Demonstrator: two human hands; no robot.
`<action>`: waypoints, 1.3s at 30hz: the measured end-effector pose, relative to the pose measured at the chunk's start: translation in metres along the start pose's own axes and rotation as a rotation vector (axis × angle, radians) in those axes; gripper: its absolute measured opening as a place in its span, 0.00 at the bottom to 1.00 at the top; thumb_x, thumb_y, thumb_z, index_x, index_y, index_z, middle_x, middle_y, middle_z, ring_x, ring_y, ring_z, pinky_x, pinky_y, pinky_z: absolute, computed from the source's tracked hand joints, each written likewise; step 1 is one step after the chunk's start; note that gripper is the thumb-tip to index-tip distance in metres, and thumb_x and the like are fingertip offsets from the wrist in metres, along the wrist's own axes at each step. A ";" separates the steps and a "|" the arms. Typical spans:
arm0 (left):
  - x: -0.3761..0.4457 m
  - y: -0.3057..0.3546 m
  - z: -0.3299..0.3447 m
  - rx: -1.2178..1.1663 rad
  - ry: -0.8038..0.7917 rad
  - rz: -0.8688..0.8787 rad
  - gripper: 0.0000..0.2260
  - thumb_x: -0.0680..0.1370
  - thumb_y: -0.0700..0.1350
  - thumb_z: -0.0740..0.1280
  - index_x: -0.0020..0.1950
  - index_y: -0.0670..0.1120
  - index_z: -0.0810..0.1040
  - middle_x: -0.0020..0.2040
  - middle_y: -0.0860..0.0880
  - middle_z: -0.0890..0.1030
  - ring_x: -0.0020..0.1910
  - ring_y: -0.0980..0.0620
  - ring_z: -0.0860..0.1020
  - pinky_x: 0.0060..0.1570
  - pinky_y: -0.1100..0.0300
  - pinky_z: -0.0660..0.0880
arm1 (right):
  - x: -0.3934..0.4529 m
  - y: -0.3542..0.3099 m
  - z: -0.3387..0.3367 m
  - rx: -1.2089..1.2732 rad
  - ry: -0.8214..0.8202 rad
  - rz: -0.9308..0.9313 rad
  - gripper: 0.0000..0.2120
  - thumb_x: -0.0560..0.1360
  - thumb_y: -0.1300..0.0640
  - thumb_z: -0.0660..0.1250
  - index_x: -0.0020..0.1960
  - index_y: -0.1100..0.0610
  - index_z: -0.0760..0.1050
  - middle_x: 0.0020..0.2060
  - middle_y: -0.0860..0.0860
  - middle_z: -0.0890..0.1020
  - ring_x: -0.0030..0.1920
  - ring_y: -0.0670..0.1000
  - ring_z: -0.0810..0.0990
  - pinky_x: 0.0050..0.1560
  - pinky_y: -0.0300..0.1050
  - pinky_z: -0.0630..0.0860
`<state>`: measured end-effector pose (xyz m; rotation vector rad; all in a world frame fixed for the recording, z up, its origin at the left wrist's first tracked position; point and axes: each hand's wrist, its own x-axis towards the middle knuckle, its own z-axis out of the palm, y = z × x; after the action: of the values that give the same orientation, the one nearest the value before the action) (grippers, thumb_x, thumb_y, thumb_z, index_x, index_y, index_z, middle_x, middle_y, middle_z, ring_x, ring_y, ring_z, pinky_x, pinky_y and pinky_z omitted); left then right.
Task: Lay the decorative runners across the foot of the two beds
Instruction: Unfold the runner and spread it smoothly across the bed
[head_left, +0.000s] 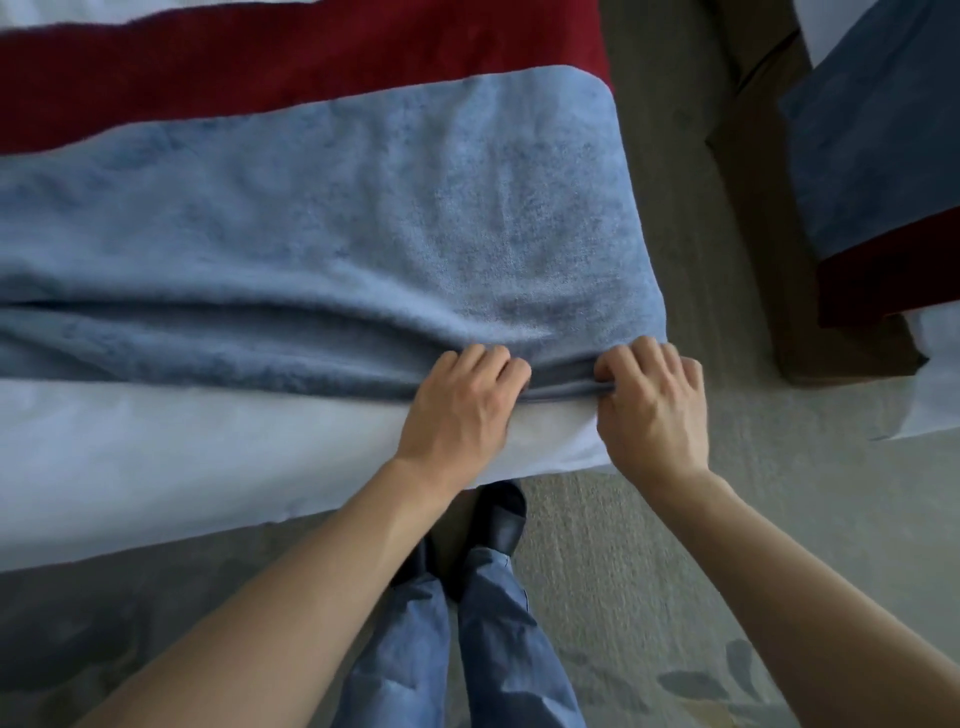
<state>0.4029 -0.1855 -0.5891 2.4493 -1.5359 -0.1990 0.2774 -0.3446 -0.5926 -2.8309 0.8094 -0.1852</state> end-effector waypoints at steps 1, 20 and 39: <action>-0.003 -0.008 -0.003 0.011 -0.001 -0.012 0.09 0.74 0.36 0.60 0.48 0.46 0.76 0.43 0.47 0.76 0.44 0.44 0.74 0.42 0.50 0.70 | 0.003 -0.011 0.000 0.006 -0.002 -0.058 0.08 0.67 0.68 0.65 0.43 0.57 0.75 0.39 0.53 0.75 0.41 0.58 0.73 0.45 0.52 0.67; -0.152 -0.278 -0.108 0.255 0.058 -0.289 0.06 0.71 0.35 0.65 0.43 0.45 0.73 0.41 0.44 0.74 0.42 0.40 0.73 0.42 0.47 0.67 | 0.057 -0.374 0.065 0.083 -0.053 -0.453 0.08 0.66 0.66 0.67 0.43 0.57 0.73 0.37 0.55 0.75 0.38 0.60 0.72 0.41 0.51 0.63; -0.205 -0.396 -0.134 0.129 0.102 -0.275 0.04 0.71 0.41 0.69 0.44 0.47 0.76 0.39 0.47 0.77 0.43 0.42 0.75 0.45 0.50 0.65 | 0.064 -0.480 0.089 0.029 -0.011 -0.443 0.04 0.69 0.65 0.67 0.38 0.58 0.75 0.37 0.55 0.76 0.37 0.59 0.73 0.41 0.53 0.67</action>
<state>0.6887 0.1813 -0.5719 2.7202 -1.2021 -0.0229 0.5914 0.0334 -0.5705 -2.9379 0.1642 -0.2396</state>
